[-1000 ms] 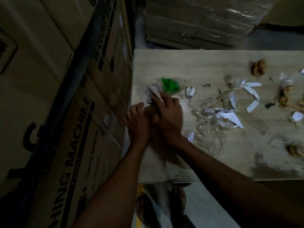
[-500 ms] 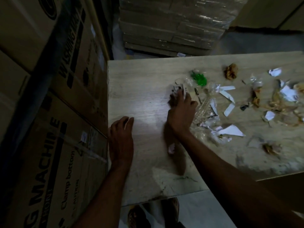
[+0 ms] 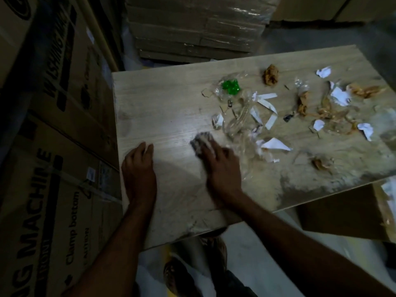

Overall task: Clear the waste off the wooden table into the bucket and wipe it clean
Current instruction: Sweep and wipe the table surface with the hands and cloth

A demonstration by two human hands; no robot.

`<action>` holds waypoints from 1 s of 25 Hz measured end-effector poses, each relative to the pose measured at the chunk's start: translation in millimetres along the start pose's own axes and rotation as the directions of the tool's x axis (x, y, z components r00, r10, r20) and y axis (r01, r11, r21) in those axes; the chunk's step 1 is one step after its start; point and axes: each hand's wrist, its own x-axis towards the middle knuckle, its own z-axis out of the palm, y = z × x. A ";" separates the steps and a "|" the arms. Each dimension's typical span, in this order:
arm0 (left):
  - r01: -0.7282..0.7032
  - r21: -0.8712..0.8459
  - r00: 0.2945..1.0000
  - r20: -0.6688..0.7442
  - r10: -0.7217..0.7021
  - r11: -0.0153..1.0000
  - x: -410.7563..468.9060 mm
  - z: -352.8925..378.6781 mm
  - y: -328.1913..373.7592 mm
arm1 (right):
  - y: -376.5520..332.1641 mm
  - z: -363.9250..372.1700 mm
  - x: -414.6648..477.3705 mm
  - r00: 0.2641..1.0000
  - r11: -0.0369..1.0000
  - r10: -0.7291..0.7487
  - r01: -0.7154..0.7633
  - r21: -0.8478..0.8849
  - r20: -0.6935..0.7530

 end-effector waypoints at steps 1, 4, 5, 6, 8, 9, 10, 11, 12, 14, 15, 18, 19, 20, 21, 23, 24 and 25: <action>0.002 -0.010 1.000 0.007 -0.002 1.000 -7.6 -0.3 7.2 | 17.0 -7.5 19.5 0.999 0.999 0.038 -0.037 0.021 -0.015; 0.000 -0.009 0.997 0.080 0.000 1.000 -34.4 -2.9 38.9 | 29.4 -25.5 32.9 0.995 0.994 0.014 -0.003 0.108 -0.102; -0.005 -0.003 0.994 0.113 0.005 1.000 -40.4 -3.3 47.9 | 23.1 -28.5 17.2 0.993 0.991 -0.053 0.065 0.118 -0.104; 0.000 0.003 0.990 0.141 0.000 1.000 -44.8 -2.7 53.6 | 15.9 -26.2 -7.3 0.987 0.982 -0.135 0.145 0.122 -0.083; 0.011 0.021 0.984 0.176 -0.014 1.000 -49.2 -2.3 58.0 | 10.1 -17.6 -67.8 0.957 0.946 -0.291 0.287 0.148 0.008; 0.005 0.031 0.984 0.178 -0.011 0.999 -49.2 -2.2 58.6 | 16.4 -14.8 -86.9 0.943 0.935 -0.330 0.318 0.158 0.051; 0.003 0.045 0.985 0.175 -0.011 0.999 -49.1 -2.2 58.7 | 27.8 -11.5 -91.2 0.938 0.933 -0.336 0.319 0.166 0.086; 0.004 0.063 0.984 0.177 -0.015 0.998 -47.8 -2.3 59.1 | 36.3 -9.4 -82.1 0.952 0.948 -0.291 0.274 0.160 0.099; -0.006 0.085 0.982 0.189 -0.010 0.996 -46.0 -2.1 60.4 | 42.0 -8.5 -66.0 0.973 0.972 -0.204 0.188 0.140 0.104; -0.070 0.120 0.975 0.218 0.042 0.990 -42.8 -2.7 65.2 | 43.9 -13.8 -29.3 0.994 0.994 -0.024 0.013 0.106 0.103; -0.115 0.134 0.971 0.224 0.083 0.984 -40.6 -2.7 66.2 | 43.5 -17.2 -12.9 0.993 0.992 0.057 -0.067 0.106 0.099; -0.159 0.137 0.965 0.231 0.125 0.978 -33.8 -4.1 63.1 | 38.0 -17.3 14.9 0.983 0.968 0.182 -0.184 0.172 0.026; -0.144 0.129 0.968 0.225 0.113 0.981 -30.9 -6.3 62.5 | 29.0 -13.8 19.3 0.990 0.972 0.137 -0.129 0.197 -0.024; -0.127 0.117 0.974 0.204 0.101 0.985 -26.6 -7.1 61.0 | 16.2 -8.3 24.2 0.997 0.976 0.045 -0.031 0.216 -0.057; -0.117 0.107 0.979 0.182 0.096 0.987 -18.7 -7.0 58.6 | 1.0 -1.2 31.1 0.995 0.968 -0.074 0.089 0.235 -0.071; -0.130 0.114 0.980 0.162 0.111 0.985 5.2 -3.6 55.4 | -13.9 13.8 58.9 0.958 0.932 -0.282 0.284 0.227 -0.041; -0.147 0.101 0.977 0.168 0.129 0.984 19.0 -0.2 56.3 | -9.9 18.9 77.4 0.958 0.941 -0.284 0.285 0.184 -0.031; -0.175 0.075 0.972 0.174 0.160 0.982 34.4 3.4 59.5 | 0.0 20.3 96.7 0.978 0.967 -0.209 0.211 0.142 -0.030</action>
